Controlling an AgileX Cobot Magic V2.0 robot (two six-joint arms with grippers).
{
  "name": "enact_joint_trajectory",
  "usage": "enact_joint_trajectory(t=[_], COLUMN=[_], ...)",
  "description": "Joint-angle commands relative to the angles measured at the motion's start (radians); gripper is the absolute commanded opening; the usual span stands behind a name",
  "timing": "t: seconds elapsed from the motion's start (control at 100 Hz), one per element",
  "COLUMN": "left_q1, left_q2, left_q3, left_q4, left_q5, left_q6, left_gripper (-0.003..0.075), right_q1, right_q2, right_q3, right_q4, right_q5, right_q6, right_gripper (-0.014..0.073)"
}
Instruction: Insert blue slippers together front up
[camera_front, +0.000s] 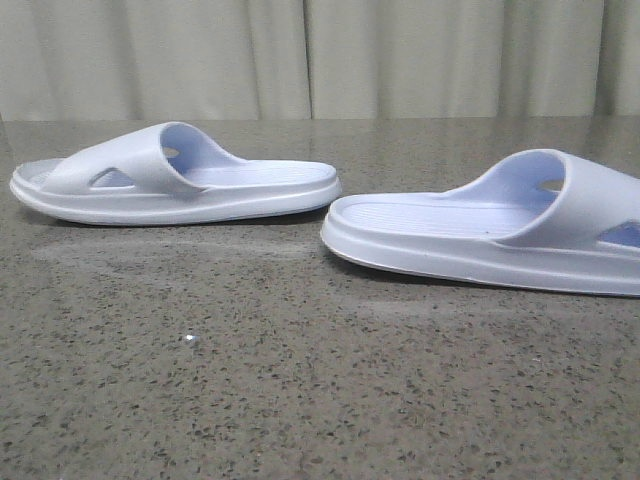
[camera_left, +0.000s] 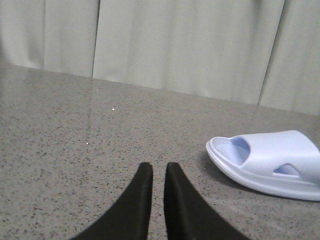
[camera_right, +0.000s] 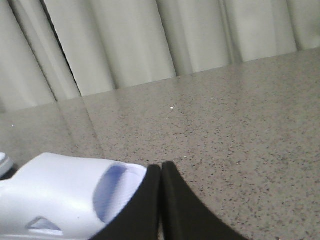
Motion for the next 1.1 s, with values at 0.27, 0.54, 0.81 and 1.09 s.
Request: enact_joint_trajectory(t=[0.27,0.54,0.81,1.09], left_q1=[0.003,0.003,0.003,0.003], left_q2=[0.01,0.108,0.428,0.576], left_q3=[-0.005,-0.19,-0.442,-0.532], left_q4=[-0.461,-0.237,-0.103,-0.139], left_q5=[-0.072,0.101,0.299,0.331], left_q6=[-0.007,-0.007,-0.006,0.047], left_gripper=[0.0015,0.0015,0.0016,0.0107], right_q1=[-0.005,-0.005,-0.005,-0.005], right_q2=[-0.022,0.14,0.536,0.739], right_q3=[-0.011,-0.199,-0.422,-0.575], right_q4=[0.334,0.206,0.139,0.1], right_q5=[-0.071,0.188,0.343,0.473], right_q6=[0.001,0.001,0.001,-0.034], right_gripper=[-0.0079,-0.0078,-0.0078,0.0071])
